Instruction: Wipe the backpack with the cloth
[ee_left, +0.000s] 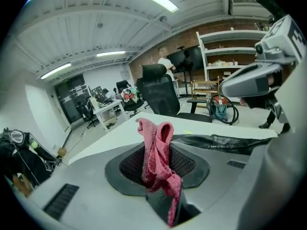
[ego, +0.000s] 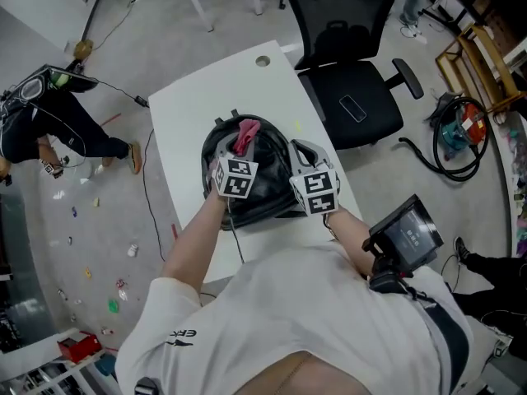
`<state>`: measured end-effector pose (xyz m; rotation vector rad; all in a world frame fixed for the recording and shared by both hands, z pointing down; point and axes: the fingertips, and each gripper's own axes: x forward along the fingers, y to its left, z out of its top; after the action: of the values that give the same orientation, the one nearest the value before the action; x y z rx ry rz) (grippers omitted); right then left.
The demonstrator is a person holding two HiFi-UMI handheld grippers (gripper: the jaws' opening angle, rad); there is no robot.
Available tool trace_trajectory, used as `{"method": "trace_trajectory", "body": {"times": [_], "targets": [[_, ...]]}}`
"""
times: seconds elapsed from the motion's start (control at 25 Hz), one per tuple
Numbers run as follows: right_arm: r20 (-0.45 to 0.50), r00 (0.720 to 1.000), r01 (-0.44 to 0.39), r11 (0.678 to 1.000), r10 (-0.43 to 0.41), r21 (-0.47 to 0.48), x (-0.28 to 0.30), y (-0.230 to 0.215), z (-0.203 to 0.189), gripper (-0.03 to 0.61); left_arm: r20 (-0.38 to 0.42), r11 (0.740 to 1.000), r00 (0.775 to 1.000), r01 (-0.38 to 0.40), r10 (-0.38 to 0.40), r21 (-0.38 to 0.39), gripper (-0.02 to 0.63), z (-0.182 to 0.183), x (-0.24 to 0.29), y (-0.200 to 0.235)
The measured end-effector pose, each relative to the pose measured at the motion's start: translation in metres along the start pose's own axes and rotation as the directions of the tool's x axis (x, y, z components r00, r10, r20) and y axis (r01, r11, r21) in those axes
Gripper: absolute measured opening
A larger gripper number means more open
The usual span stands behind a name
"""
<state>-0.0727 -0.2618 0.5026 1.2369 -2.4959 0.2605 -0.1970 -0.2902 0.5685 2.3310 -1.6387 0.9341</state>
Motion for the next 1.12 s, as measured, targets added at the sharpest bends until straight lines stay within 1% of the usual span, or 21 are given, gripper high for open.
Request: {"method": "trace_trajectory", "body": {"times": [0.16, 0.24, 0.36, 0.52, 0.64, 0.88, 0.96, 1.12], "targets": [[-0.012, 1.000, 0.001, 1.000, 0.000, 0.011, 0.000, 0.000, -0.004, 0.003, -0.065, 0.997, 0.998, 0.011, -0.006, 0.078, 0.119, -0.009, 0.016, -0.006], [-0.019, 1.000, 0.004, 1.000, -0.004, 0.013, -0.001, 0.000, -0.005, 0.003, -0.103, 0.995, 0.995, 0.025, -0.014, 0.102, 0.119, -0.013, 0.022, -0.008], [-0.026, 1.000, 0.008, 1.000, -0.007, 0.015, -0.002, -0.001, -0.008, 0.003, -0.181, 0.991, 0.983, 0.051, -0.028, 0.125, 0.119, -0.023, 0.030, -0.013], [-0.030, 0.999, 0.012, 1.000, -0.012, 0.016, -0.002, -0.004, -0.009, 0.003, -0.264, 0.985, 0.964, 0.060, -0.016, 0.161, 0.118, -0.032, 0.038, -0.014], [-0.034, 0.999, 0.012, 1.000, -0.011, 0.015, -0.002, -0.003, -0.009, 0.003, -0.309, 0.985, 0.951, 0.060, -0.007, 0.159, 0.118, -0.038, 0.038, -0.006], [-0.034, 0.999, -0.002, 1.000, 0.002, 0.008, -0.001, 0.001, -0.006, 0.003, -0.414, 0.989, 0.910, 0.040, 0.023, 0.143, 0.118, -0.067, 0.026, 0.023], [-0.033, 0.999, -0.006, 1.000, 0.006, 0.007, 0.000, 0.002, -0.004, 0.003, -0.435, 0.990, 0.900, 0.027, 0.036, 0.137, 0.118, -0.075, 0.020, 0.035], [-0.034, 0.999, -0.018, 1.000, 0.018, 0.001, 0.001, 0.007, -0.004, 0.003, -0.459, 0.992, 0.887, 0.006, 0.052, 0.123, 0.118, -0.089, 0.008, 0.053]]}}
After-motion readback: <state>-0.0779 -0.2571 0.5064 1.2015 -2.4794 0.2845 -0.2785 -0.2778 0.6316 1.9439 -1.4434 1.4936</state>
